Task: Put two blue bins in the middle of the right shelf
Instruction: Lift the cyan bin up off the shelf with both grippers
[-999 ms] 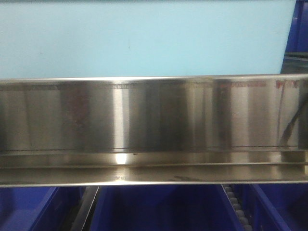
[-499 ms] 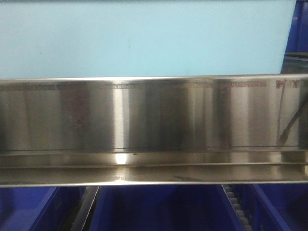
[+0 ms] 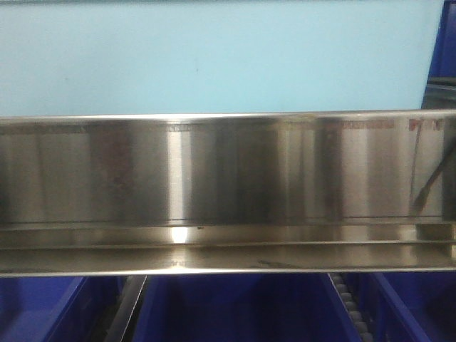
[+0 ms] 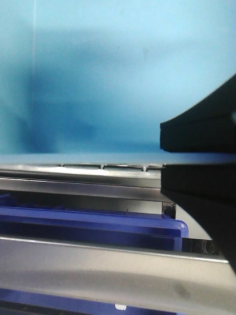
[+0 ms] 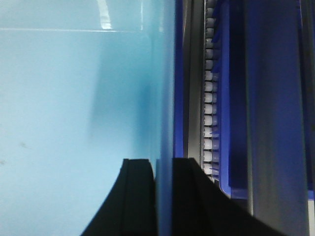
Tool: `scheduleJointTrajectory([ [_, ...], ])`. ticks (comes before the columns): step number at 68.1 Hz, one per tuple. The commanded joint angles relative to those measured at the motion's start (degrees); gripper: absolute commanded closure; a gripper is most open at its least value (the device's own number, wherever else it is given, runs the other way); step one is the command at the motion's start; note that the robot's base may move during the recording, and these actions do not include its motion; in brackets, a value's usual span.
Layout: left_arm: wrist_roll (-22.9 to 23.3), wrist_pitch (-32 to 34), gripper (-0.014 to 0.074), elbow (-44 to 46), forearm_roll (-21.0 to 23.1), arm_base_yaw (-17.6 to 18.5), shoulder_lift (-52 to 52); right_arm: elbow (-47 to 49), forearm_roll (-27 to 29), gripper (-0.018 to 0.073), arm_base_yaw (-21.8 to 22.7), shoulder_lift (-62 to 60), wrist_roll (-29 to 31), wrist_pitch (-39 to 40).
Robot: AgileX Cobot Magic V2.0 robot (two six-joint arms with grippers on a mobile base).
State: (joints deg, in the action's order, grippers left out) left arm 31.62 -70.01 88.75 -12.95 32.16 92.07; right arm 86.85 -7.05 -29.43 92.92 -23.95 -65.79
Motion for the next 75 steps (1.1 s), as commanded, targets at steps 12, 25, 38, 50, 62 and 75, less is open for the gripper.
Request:
scheduleJointTrajectory([
  [12, 0.06, 0.05, 0.0707, 0.05, -0.89, 0.15, -0.62, 1.11, -0.93, 0.0724, 0.03, -1.2, 0.3, -1.53],
  [25, 0.54, 0.05, 0.0707, 0.14, -1.97, 0.15, -3.37, 1.11, -2.54, 0.0724, 0.03, -3.74, -0.64, -0.92],
  [38, 3.24, 0.05, 0.0707, 0.14, -7.05, 1.76, -8.2, 1.11, -3.33, 0.0724, 0.03, -9.42, -0.64, 2.06],
  [50, 6.36, 0.05, 0.0707, 3.16, -15.31, 7.11, -13.12, 1.11, -7.48, 0.0724, 0.03, -14.77, -0.64, 3.72],
  [62, 6.36, 0.05, 0.0707, 10.59, -16.08, 9.27, -13.59, 1.11, -8.01, 0.0724, 0.03, -19.12, -1.27, 5.6],
  [75, 5.96, 0.05, 0.0707, 14.17, -18.79, 9.27, -13.59, 1.19, -9.35, 0.0724, 0.03, -20.69, -1.52, 6.6],
])
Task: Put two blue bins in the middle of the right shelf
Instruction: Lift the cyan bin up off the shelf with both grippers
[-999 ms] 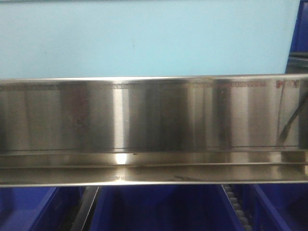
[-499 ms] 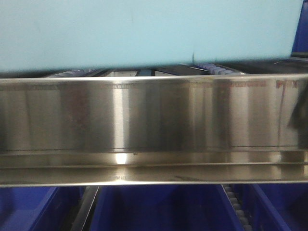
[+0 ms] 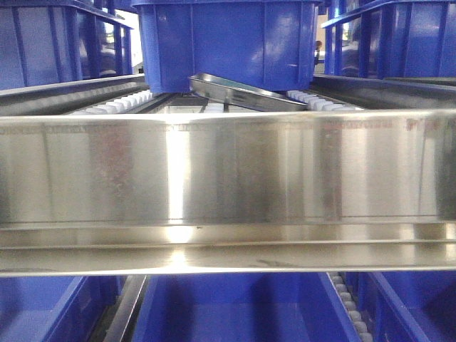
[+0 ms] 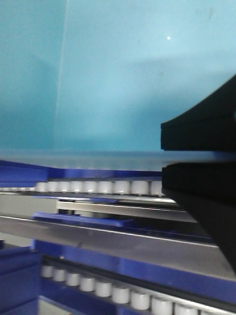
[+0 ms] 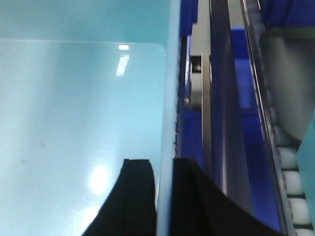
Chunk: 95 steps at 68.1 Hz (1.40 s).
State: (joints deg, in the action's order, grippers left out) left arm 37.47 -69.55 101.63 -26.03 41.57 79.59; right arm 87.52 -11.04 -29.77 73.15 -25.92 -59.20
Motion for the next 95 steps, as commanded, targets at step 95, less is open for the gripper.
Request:
scheduleJointTrajectory([
  [95, -3.07, -0.41, 0.0707, 0.8, -5.62, -0.14, -1.0, 5.06, -6.78, 0.0724, 0.37, 0.46, 5.02, 1.22],
])
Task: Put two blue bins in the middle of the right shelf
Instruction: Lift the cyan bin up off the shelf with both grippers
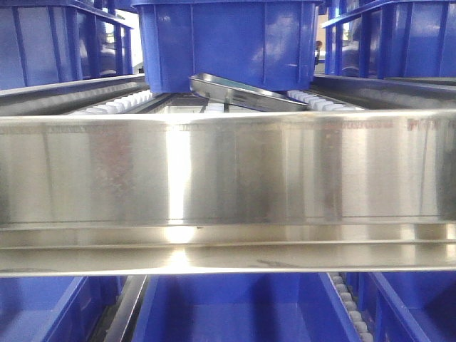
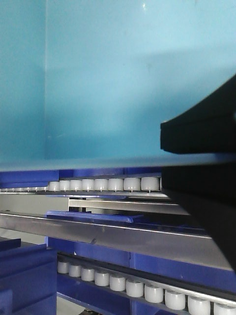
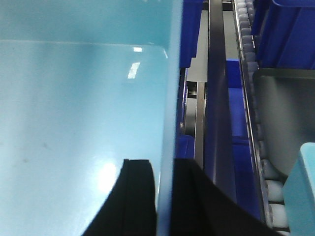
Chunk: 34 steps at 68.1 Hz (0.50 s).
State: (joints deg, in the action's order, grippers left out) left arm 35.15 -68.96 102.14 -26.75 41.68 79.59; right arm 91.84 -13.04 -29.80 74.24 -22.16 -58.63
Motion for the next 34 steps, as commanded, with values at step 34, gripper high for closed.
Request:
scheduleJointTrajectory([
  [34, -0.41, -1.0, 0.0707, -2.69, -7.02, -0.37, -1.0, 0.74, -4.78, 0.0724, 0.41, -0.63, 1.26, 2.36],
])
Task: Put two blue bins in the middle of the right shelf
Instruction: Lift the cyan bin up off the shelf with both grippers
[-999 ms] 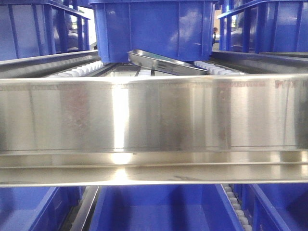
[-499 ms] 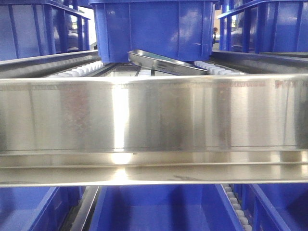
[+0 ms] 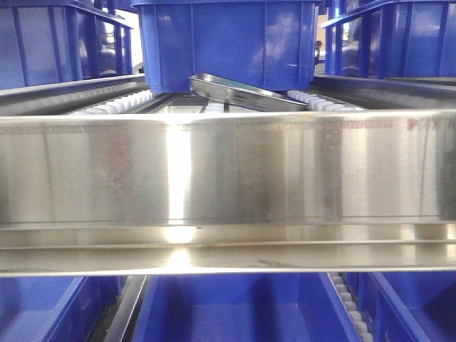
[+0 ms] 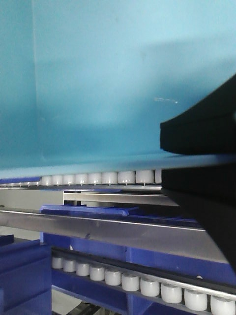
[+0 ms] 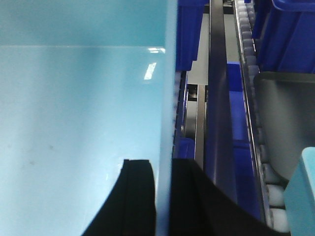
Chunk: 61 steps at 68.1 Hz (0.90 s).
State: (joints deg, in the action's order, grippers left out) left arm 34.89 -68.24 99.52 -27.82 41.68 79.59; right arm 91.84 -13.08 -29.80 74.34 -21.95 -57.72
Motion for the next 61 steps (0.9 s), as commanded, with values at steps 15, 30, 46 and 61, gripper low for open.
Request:
scheduleJointTrajectory([
  [15, -0.15, -1.72, 0.0707, -0.07, -5.95, -0.37, -1.0, 0.74, -4.73, 0.0724, 0.41, -0.73, 1.05, 1.69],
  [30, -0.15, -1.72, 0.0707, -0.07, -6.22, -0.37, -1.0, 0.74, -4.73, 0.0724, 0.41, -0.73, 1.05, 2.4],
  [46, -0.15, -1.72, 0.0707, -0.07, -6.24, -0.37, -1.0, 0.74, -4.73, 0.0724, 0.41, -0.73, 1.05, 4.91],
  [61, -0.15, -1.72, 0.0707, -0.07, -6.48, -0.37, -1.0, 0.74, -4.63, 0.0724, 0.41, -0.73, 1.05, 6.57],
])
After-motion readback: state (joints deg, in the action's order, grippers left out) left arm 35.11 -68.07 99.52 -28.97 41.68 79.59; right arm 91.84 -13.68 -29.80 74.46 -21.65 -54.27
